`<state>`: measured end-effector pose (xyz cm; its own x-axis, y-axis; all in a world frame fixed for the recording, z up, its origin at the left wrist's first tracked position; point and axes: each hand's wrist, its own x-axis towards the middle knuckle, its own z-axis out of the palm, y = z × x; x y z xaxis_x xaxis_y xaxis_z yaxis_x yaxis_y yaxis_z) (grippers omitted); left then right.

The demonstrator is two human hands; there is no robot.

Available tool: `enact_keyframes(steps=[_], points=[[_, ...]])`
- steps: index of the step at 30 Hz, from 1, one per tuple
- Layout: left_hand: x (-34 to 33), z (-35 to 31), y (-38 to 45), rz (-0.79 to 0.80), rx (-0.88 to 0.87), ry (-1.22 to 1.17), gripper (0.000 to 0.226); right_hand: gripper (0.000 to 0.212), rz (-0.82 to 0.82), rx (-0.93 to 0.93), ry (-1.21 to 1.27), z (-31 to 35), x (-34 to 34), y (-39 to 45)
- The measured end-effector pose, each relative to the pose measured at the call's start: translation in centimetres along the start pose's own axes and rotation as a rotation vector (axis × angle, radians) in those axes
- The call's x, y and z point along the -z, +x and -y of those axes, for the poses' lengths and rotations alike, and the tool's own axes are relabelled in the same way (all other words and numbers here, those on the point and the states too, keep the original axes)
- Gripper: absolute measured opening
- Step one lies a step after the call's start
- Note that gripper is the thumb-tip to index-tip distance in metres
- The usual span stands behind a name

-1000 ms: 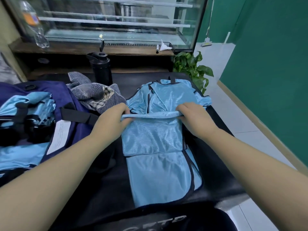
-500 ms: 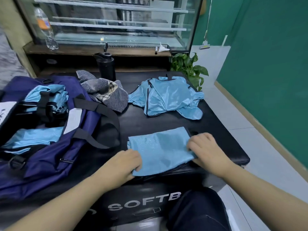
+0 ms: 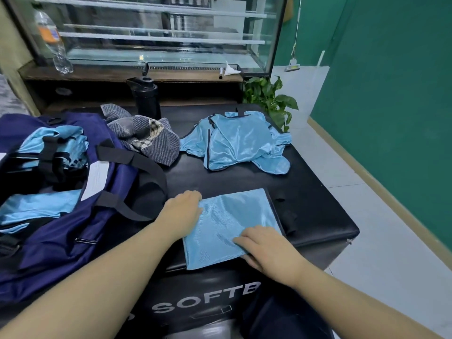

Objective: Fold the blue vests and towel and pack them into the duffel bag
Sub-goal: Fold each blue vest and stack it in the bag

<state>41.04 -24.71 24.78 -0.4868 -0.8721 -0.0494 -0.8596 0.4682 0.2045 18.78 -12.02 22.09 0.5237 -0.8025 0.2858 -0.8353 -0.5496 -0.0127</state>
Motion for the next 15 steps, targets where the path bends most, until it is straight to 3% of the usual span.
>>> enact_keyframes(steps=[4,8,12,15], points=[[-0.4,0.1,0.9,-0.004,0.061,0.063,0.011,0.030,-0.033,-0.048,0.044,0.2,-0.7,0.0],[0.0,0.6,-0.5,0.028,0.023,0.084,0.024,0.018,-0.075,-0.092,-0.015,-1.2,-0.5,0.8],[0.5,1.0,-3.7,0.154,0.004,-0.025,0.024,0.012,-0.046,-0.392,-0.006,-2.7,-0.9,2.8],[0.4,1.1,-6.3,0.199,-0.005,-0.174,0.020,0.013,-0.008,-0.523,0.280,-2.8,-1.8,3.8]])
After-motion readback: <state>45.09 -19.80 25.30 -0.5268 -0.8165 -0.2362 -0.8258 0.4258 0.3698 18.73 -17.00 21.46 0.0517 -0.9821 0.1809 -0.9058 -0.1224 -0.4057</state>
